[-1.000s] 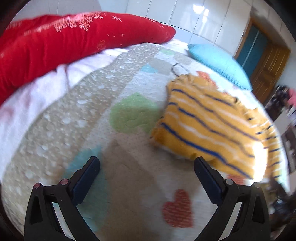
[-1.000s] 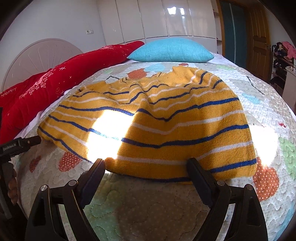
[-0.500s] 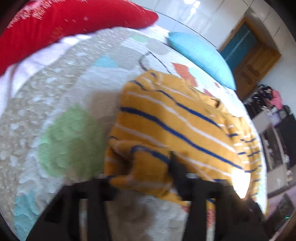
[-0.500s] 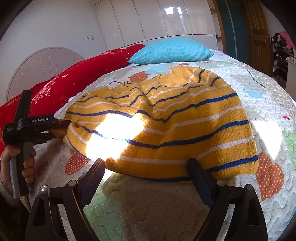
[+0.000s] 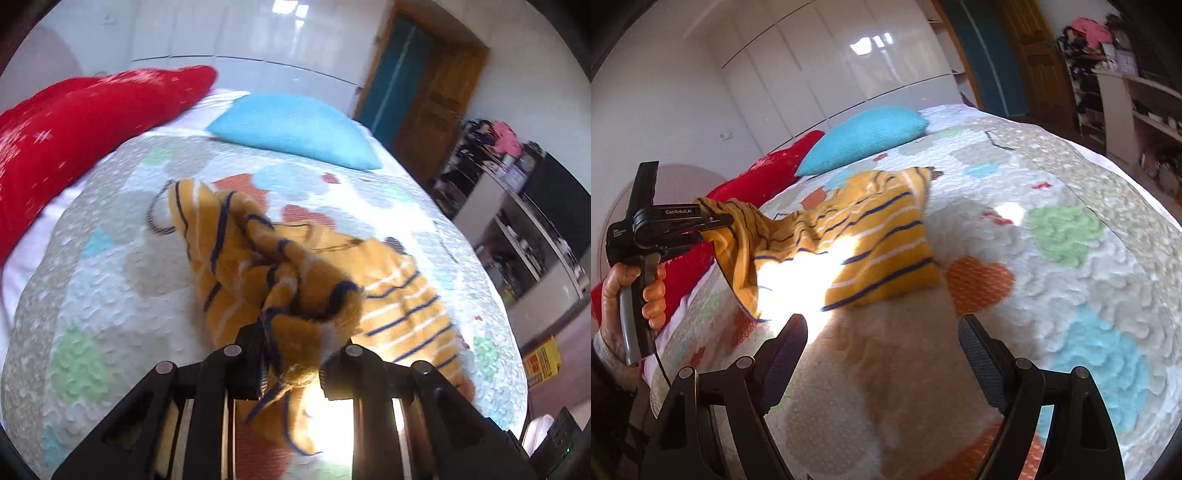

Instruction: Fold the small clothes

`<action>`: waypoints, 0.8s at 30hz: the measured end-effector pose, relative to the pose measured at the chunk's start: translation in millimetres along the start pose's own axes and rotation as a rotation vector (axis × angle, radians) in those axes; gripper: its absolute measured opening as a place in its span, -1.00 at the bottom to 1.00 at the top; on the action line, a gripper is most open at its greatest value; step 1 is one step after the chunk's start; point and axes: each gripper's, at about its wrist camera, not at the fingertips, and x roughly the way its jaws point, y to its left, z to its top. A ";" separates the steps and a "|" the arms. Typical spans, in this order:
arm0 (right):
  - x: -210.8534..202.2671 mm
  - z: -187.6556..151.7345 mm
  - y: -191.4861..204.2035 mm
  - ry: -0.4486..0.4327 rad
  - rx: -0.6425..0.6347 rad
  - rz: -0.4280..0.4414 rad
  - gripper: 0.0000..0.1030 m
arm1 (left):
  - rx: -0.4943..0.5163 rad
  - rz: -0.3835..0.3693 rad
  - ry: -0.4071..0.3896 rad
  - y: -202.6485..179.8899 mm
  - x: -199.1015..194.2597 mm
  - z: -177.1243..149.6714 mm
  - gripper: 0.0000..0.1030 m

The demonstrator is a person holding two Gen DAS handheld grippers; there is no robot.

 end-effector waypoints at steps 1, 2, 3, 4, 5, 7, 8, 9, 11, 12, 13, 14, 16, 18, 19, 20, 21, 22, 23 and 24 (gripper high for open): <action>-7.4 1.1 -12.9 -0.008 0.043 0.002 0.70 | 0.047 -0.040 0.011 -23.7 5.7 -1.2 -0.63; -13.9 1.7 -24.2 -0.017 0.079 -0.001 0.70 | 0.091 -0.069 0.025 -44.5 12.0 -5.4 -0.63; -19.2 1.7 -34.4 -0.025 0.106 -0.012 0.70 | 0.136 -0.093 0.043 -64.2 20.0 -11.3 -0.63; -22.9 1.6 -43.3 -0.032 0.124 -0.028 0.70 | 0.187 -0.117 0.073 -85.1 30.5 -21.9 -0.63; -25.9 0.4 -51.2 -0.035 0.139 -0.048 0.70 | 0.225 -0.131 0.100 -98.5 39.0 -31.8 -0.63; -29.2 -2.3 -64.9 -0.027 0.171 -0.072 0.70 | 0.314 -0.133 0.158 -120.9 56.0 -58.4 -0.62; -30.4 -3.5 -70.1 -0.020 0.184 -0.071 0.70 | 0.348 -0.112 0.157 -123.4 59.6 -68.1 -0.60; -31.2 -3.9 -74.2 -0.013 0.192 -0.072 0.70 | 0.380 -0.084 0.146 -124.9 60.6 -74.3 -0.57; -32.3 -3.1 -76.6 -0.007 0.187 -0.079 0.70 | 0.373 -0.094 0.143 -119.1 48.3 -80.0 -0.35; -32.6 -1.4 -75.8 -0.008 0.181 -0.078 0.70 | 0.335 -0.147 0.159 -110.5 38.9 -79.7 -0.13; -32.5 1.3 -73.4 -0.011 0.174 -0.072 0.70 | 0.297 -0.186 0.164 -102.9 28.0 -77.8 0.00; -32.6 4.2 -69.9 -0.015 0.168 -0.064 0.70 | 0.271 -0.196 0.154 -99.8 15.9 -77.2 0.21; -29.8 12.6 -58.9 -0.024 0.149 -0.036 0.70 | 0.233 -0.167 0.109 -80.6 -9.7 -80.5 0.37; -23.6 24.1 -41.1 -0.031 0.113 0.000 0.70 | 0.212 -0.126 0.082 -62.4 -26.8 -86.1 0.42; -19.2 30.6 -30.6 -0.034 0.092 0.017 0.70 | 0.202 -0.097 0.076 -55.4 -32.1 -89.6 0.43; -14.3 37.7 -19.4 -0.038 0.066 0.031 0.70 | 0.193 -0.064 0.071 -47.0 -37.2 -93.9 0.43; -9.9 44.5 -7.9 -0.047 0.036 0.038 0.70 | 0.185 -0.044 0.068 -37.9 -41.3 -98.3 0.43; -5.0 51.9 4.6 -0.058 -0.003 0.039 0.70 | 0.175 -0.027 0.068 -29.8 -44.4 -102.8 0.43; 1.6 59.9 17.4 -0.066 -0.048 0.040 0.70 | 0.163 -0.018 0.071 -24.2 -44.9 -108.2 0.43; 9.9 67.9 29.0 -0.069 -0.089 0.037 0.70 | 0.149 -0.013 0.076 -17.7 -45.3 -111.2 0.43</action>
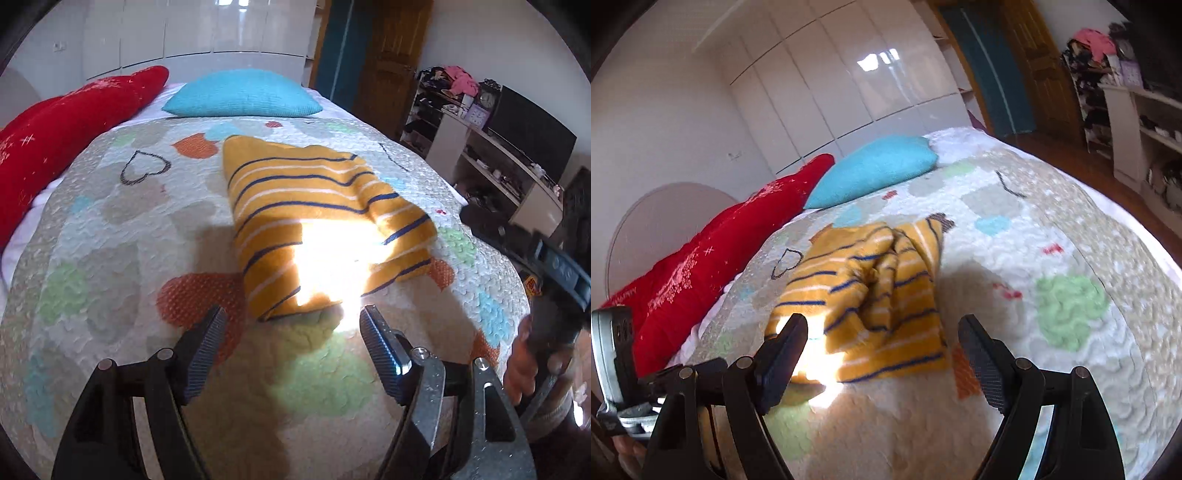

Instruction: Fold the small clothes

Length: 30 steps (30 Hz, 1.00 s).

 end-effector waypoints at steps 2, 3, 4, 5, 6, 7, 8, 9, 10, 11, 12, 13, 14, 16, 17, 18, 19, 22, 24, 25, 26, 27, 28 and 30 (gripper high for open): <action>22.4 15.2 16.3 0.010 -0.048 -0.006 0.70 | -0.034 0.003 0.007 11.5 -1.3 -7.8 0.43; 38.4 21.7 20.0 0.032 -0.054 -0.010 0.70 | -0.051 0.002 0.008 14.4 -0.4 -10.5 0.43; 55.8 26.9 21.2 0.060 -0.051 -0.022 0.69 | -0.072 0.003 0.010 20.4 -0.4 -13.1 0.43; 74.3 30.8 20.4 0.099 -0.042 -0.027 0.60 | -0.090 0.005 0.013 24.6 0.4 -15.7 0.43; 93.9 31.7 18.3 0.159 -0.027 -0.004 -0.04 | -0.108 0.007 0.019 28.5 0.9 -17.8 0.43; 114.3 30.9 14.6 0.246 -0.004 0.030 -0.59 | -0.124 0.009 0.025 31.6 1.3 -19.5 0.43; 127.2 29.5 8.5 0.305 0.020 0.044 -0.59 | -0.137 0.012 0.030 35.6 1.0 -21.2 0.43; 125.5 30.5 2.3 0.291 0.043 0.068 -0.62 | -0.145 0.015 0.032 38.8 -0.2 -22.4 0.43; 116.2 33.3 -4.8 0.261 0.070 0.093 -0.67 | -0.151 0.019 0.029 42.0 -2.5 -23.5 0.43; 104.6 35.4 -14.5 0.231 0.109 0.113 -0.69 | -0.156 0.023 0.023 44.7 -5.3 -24.9 0.43; 94.0 36.2 -24.9 0.208 0.146 0.111 -0.72 | -0.162 0.027 0.020 47.7 -6.6 -24.6 0.43; 86.5 35.0 -33.6 0.194 0.164 0.079 -0.81 | -0.170 0.027 0.020 51.1 -6.5 -25.3 0.43; 82.6 32.6 -41.1 0.190 0.167 0.030 -0.82 | -0.178 0.023 0.022 53.8 -5.1 -25.9 0.43; 85.7 23.4 -54.1 0.222 0.141 -0.120 -0.98 | -0.190 0.016 0.033 56.5 2.3 -29.4 0.44; 91.0 16.3 -61.5 0.256 0.134 -0.157 -0.97 | -0.193 0.022 0.047 56.8 8.6 -31.2 0.44; 95.9 9.4 -69.3 0.296 0.143 -0.175 -0.97 | -0.198 0.032 0.060 57.9 15.4 -34.2 0.44; 96.4 3.7 -74.9 0.316 0.151 -0.191 -0.96 | -0.203 0.043 0.071 58.6 20.8 -37.7 0.44; 70.7 6.6 -72.3 0.235 0.127 -0.168 -0.95 | -0.180 0.097 0.076 58.0 33.6 -47.4 0.44; 50.6 14.8 -58.3 0.161 0.079 -0.144 -0.82 | -0.136 0.133 0.060 53.6 36.9 -49.6 0.52; 42.7 18.3 -49.0 0.129 0.053 -0.124 -0.47 | -0.109 0.151 0.049 50.1 38.4 -50.3 0.57; 35.7 20.6 -39.3 0.098 0.032 -0.095 -0.22 | -0.093 0.161 0.043 47.7 39.7 -50.5 0.69; 30.4 21.6 -29.2 0.069 0.013 -0.057 0.26 | -0.078 0.166 0.036 45.3 41.8 -51.6 0.76; 27.0 21.3 -19.2 0.047 -0.008 -0.019 0.50 | -0.070 0.173 0.024 43.6 43.2 -53.2 0.79; 33.9 16.7 1.8 0.041 -0.071 -0.001 0.60 | -0.066 0.178 -0.004 43.1 44.4 -56.3 0.88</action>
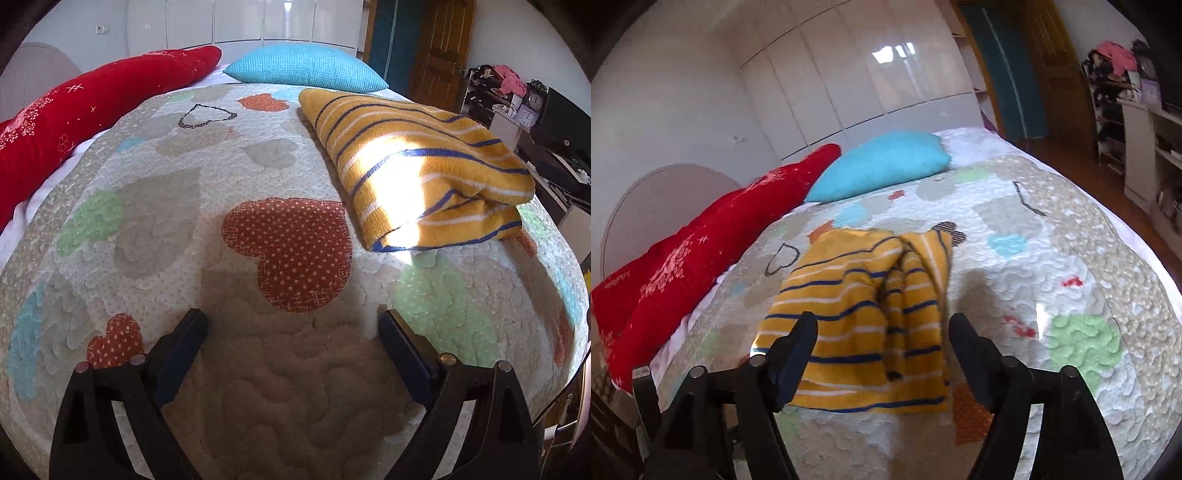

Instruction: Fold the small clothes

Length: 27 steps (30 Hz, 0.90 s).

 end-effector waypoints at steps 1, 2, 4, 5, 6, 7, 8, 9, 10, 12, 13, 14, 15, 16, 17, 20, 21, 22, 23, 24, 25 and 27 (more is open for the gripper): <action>10.5 -2.8 9.0 0.021 -0.040 -0.040 0.60 | 0.000 -0.002 -0.016 0.4 0.7 -1.9 0.90; 26.5 -7.8 15.7 0.066 -0.075 -0.089 0.59 | 0.000 -0.006 -0.026 1.4 1.2 -3.3 0.93; 59.2 -19.6 18.3 0.222 -0.066 -0.069 -0.72 | -0.002 -0.021 -0.040 3.4 2.3 -5.3 0.96; 70.8 -23.9 14.4 0.292 -0.009 -0.005 -0.73 | 0.001 -0.022 -0.041 3.3 2.6 -5.6 0.97; 70.6 -23.8 11.4 0.290 0.034 0.024 -0.73 | 0.006 -0.020 -0.040 3.0 3.5 -5.2 0.97; 62.3 -20.2 10.1 0.259 0.055 0.052 -0.75 | 0.009 -0.017 -0.039 2.2 3.9 -5.1 0.98; 51.1 -15.0 4.6 0.223 0.100 0.100 -0.75 | 0.011 -0.015 -0.039 1.9 4.6 -4.9 0.99; 37.9 -10.7 -3.1 0.188 0.152 0.143 -0.77 | 0.012 -0.013 -0.041 1.8 5.2 -4.7 0.99; 27.4 -6.5 -12.1 0.158 0.192 0.161 -0.78 | 0.012 -0.010 -0.045 1.4 5.4 -5.1 1.00; 17.1 -2.4 -27.3 0.135 0.215 0.108 -0.79 | 0.012 -0.006 -0.051 1.0 5.5 -5.8 1.00; 19.2 -3.5 -32.5 0.151 0.198 0.048 -0.79 | 0.012 -0.003 -0.051 0.7 5.7 -5.8 1.00; 25.2 -7.2 -36.4 0.181 0.171 -0.016 -0.80 | 0.013 -0.002 -0.050 0.1 5.5 -5.9 1.00; 31.5 -12.4 -39.2 0.219 0.140 -0.073 -0.82 | 0.013 -0.001 -0.049 -0.1 5.6 -5.7 1.00; 36.4 -16.8 -38.8 0.249 0.110 -0.112 -0.82 | 0.013 0.000 -0.049 -1.1 5.2 -6.0 1.00; 35.6 -18.4 -39.1 0.255 0.088 -0.131 -0.82 | 0.013 0.000 -0.050 -1.7 4.9 -6.4 1.00; 14.2 -8.9 -37.3 0.180 0.040 -0.254 -0.81 | 0.012 0.001 -0.052 -2.0 5.3 -6.1 1.00; 4.0 -2.3 -36.5 0.130 0.050 -0.266 -0.81 | 0.012 0.002 -0.054 -2.2 5.6 -6.2 1.00; -5.5 4.3 -36.3 0.086 0.067 -0.259 -0.80 | 0.012 0.002 -0.057 -2.2 5.5 -6.5 1.00; -10.7 12.1 -33.7 0.052 0.078 -0.237 -0.80 | 0.012 0.002 -0.059 -1.9 5.4 -6.9 1.00; -13.9 18.8 -30.0 0.028 0.078 -0.207 -0.80 | 0.012 0.002 -0.061 -1.9 5.3 -7.2 1.00; -11.5 25.2 -23.6 0.009 0.072 -0.176 -0.80 | 0.011 0.002 -0.063 -1.8 5.1 -7.4 1.00; 1.5 34.1 -5.8 0.005 0.038 -0.120 -0.79 | 0.010 0.001 -0.067 -2.2 4.7 -8.1 1.00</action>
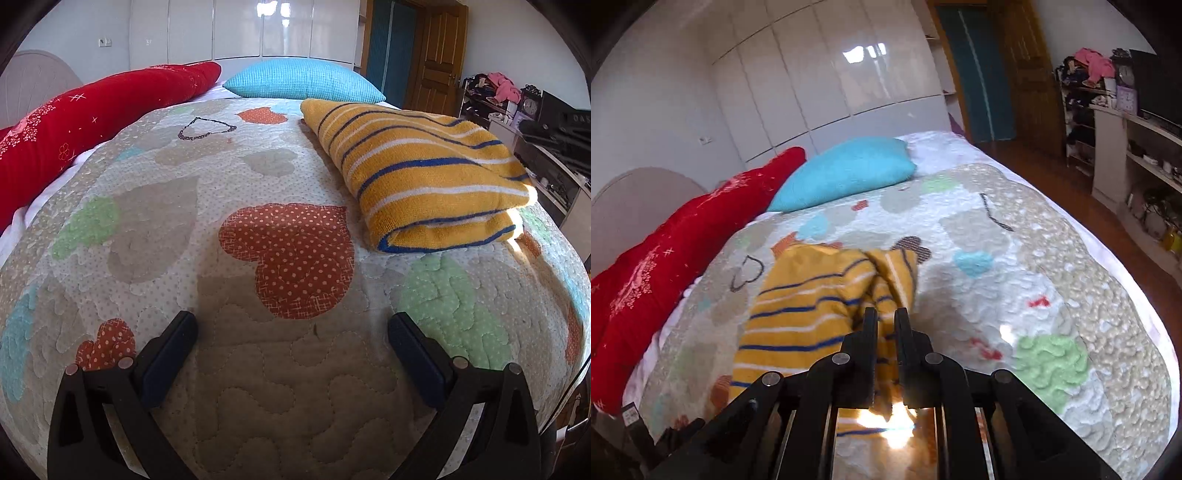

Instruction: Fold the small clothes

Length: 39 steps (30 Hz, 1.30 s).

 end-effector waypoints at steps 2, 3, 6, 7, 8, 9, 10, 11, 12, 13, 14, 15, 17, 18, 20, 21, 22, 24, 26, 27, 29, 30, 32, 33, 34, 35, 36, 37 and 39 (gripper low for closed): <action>22.1 4.4 22.4 0.022 -0.044 0.061 -0.80 | -0.001 0.000 -0.002 -0.4 -0.2 -0.4 1.00; 35.6 6.7 31.7 0.039 -0.064 0.082 -0.80 | -0.001 0.000 -0.003 -0.5 -0.4 -0.6 1.00; 87.8 11.0 42.4 0.163 -0.051 0.165 -0.78 | -0.002 -0.002 -0.003 -0.2 -0.5 -0.8 1.00; 104.4 9.2 42.6 0.200 -0.055 0.142 -0.80 | -0.002 -0.003 -0.004 0.0 -0.7 -1.0 1.00; 121.6 6.5 41.8 0.221 -0.098 0.048 -0.92 | -0.002 -0.004 -0.005 0.2 -0.9 -0.9 1.00; 134.0 3.4 41.1 0.220 -0.152 -0.067 -0.98 | -0.002 -0.004 -0.006 0.2 -1.2 -1.2 1.00; 141.0 0.7 38.8 0.206 -0.181 -0.147 -0.99 | -0.003 -0.005 -0.008 0.3 -1.6 -1.7 1.00; 143.4 -0.6 35.5 0.185 -0.189 -0.193 -0.99 | -0.003 -0.007 -0.010 0.9 -1.5 -1.6 1.00; 143.1 -1.5 33.8 0.171 -0.189 -0.221 -0.99 | -0.004 -0.008 -0.012 1.0 -1.6 -1.8 1.00; 141.5 -2.0 32.7 0.164 -0.189 -0.233 -0.99 | -0.004 -0.008 -0.015 1.0 -1.6 -2.1 1.00; 140.8 -3.5 33.9 0.157 -0.198 -0.239 -0.99 | -0.004 -0.008 -0.018 1.0 -1.4 -2.3 1.00; 140.2 -5.1 35.7 0.147 -0.214 -0.248 -0.99 | -0.004 -0.008 -0.021 0.9 -1.5 -2.6 1.00; 138.4 -10.0 40.7 0.113 -0.249 -0.270 -0.97 | -0.004 -0.009 -0.027 1.4 -1.6 -2.9 1.00; 137.4 -12.7 42.2 0.096 -0.257 -0.273 -0.96 | -0.005 -0.010 -0.030 1.4 -1.9 -3.2 1.00; 134.5 -15.4 41.6 0.072 -0.255 -0.264 -0.95 | -0.007 -0.014 -0.034 1.8 -2.1 -3.2 1.00; 134.7 -14.3 41.1 0.067 -0.248 -0.254 -0.95 | -0.008 -0.015 -0.036 2.0 -2.7 -3.7 1.00; 134.6 -14.2 39.4 0.063 -0.238 -0.243 -0.95 | -0.008 -0.015 -0.037 2.0 -2.8 -3.9 1.00; 134.8 -13.3 36.7 0.057 -0.219 -0.214 -0.94 | -0.008 -0.016 -0.041 2.4 -3.5 -4.7 1.00; 133.3 -13.5 32.2 0.049 -0.195 -0.183 -0.94 | -0.009 -0.017 -0.043 2.5 -3.7 -4.8 1.00; 132.6 -13.7 29.9 0.045 -0.184 -0.169 -0.94 | -0.013 -0.016 -0.045 2.7 -4.5 -4.8 1.00; 131.4 -14.2 27.1 0.037 -0.169 -0.151 -0.94 | -0.019 0.006 -0.018 2.1 -7.7 -0.5 1.00; 131.2 -14.5 27.0 0.034 -0.167 -0.147 -0.94 | -0.023 0.012 -0.010 2.2 -11.4 3.5 1.00; 131.0 -15.2 27.5 0.029 -0.169 -0.147 -0.94 | -0.032 0.007 -0.057 6.8 -22.9 14.7 1.00; 130.9 -15.4 27.7 0.028 -0.170 -0.146 -0.94 | -0.033 0.016 -0.084 10.1 -27.2 21.4 1.00; 130.9 -15.6 27.6 0.027 -0.168 -0.142 -0.94 | -0.034 0.034 -0.105 14.6 -28.3 30.4 1.00; 130.6 -15.8 26.6 0.026 -0.163 -0.136 -0.94 | -0.034 0.049 -0.109 18.8 -26.4 38.6 1.00; 130.2 -15.7 25.4 0.025 -0.156 -0.127 -0.94 | -0.039 0.066 -0.107 24.0 -22.4 47.6 1.00; 129.8 -15.7 24.0 0.024 -0.148 -0.118 -0.94 | -0.049 0.081 -0.110 30.0 -17.1 56.1 1.00; 128.8 -15.9 21.7 0.023 -0.134 -0.102 -0.94 | -0.080 0.098 -0.105 42.3 -4.6 69.1 1.00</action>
